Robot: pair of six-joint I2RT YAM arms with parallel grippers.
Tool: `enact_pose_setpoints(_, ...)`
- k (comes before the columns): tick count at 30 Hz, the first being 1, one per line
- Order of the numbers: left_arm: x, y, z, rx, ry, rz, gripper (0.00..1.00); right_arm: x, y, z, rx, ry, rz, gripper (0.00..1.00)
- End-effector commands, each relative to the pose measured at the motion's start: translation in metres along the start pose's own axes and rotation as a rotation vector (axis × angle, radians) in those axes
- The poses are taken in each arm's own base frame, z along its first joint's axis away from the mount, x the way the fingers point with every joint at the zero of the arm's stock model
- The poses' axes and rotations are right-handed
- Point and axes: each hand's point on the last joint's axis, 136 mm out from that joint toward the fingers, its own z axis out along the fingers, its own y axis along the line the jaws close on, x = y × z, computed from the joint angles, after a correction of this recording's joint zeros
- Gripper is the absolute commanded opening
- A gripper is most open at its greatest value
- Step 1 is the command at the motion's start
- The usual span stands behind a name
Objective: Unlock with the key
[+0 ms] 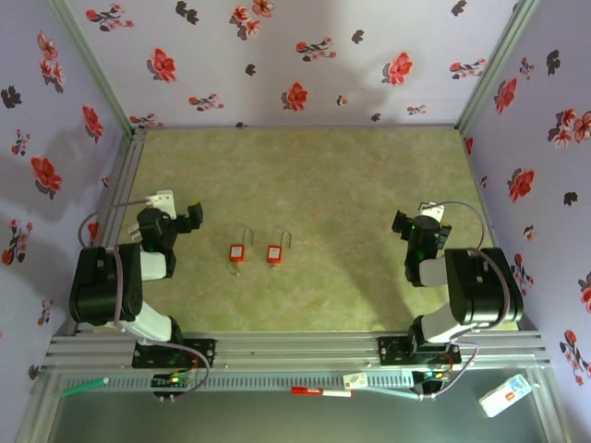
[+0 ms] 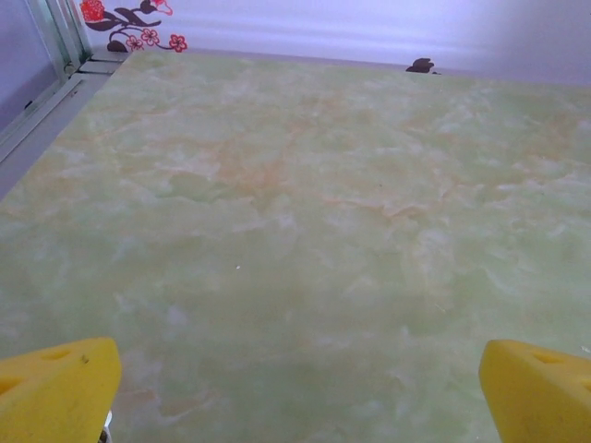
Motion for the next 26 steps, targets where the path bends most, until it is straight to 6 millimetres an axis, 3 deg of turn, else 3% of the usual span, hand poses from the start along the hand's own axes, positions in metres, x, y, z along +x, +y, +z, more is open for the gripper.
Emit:
enact_pose_setpoints(1,-0.0021,-0.0021,0.0032,-0.003,0.011,0.032,1.0,-0.0384,0.0156,0.0097,-0.072,-0.112,0.036,0.99)
enact_pose_setpoints(3,-0.0017,-0.0022,0.0041,-0.017,0.016,0.035,1.0,-0.0326,0.0198,0.0161,-0.074,-0.034,0.01,0.99)
enact_pose_setpoints(26,-0.002,-0.0031,0.0045,-0.031,0.017,0.068,1.0,-0.0341,0.0232,0.015,-0.091,-0.052,0.0,0.99)
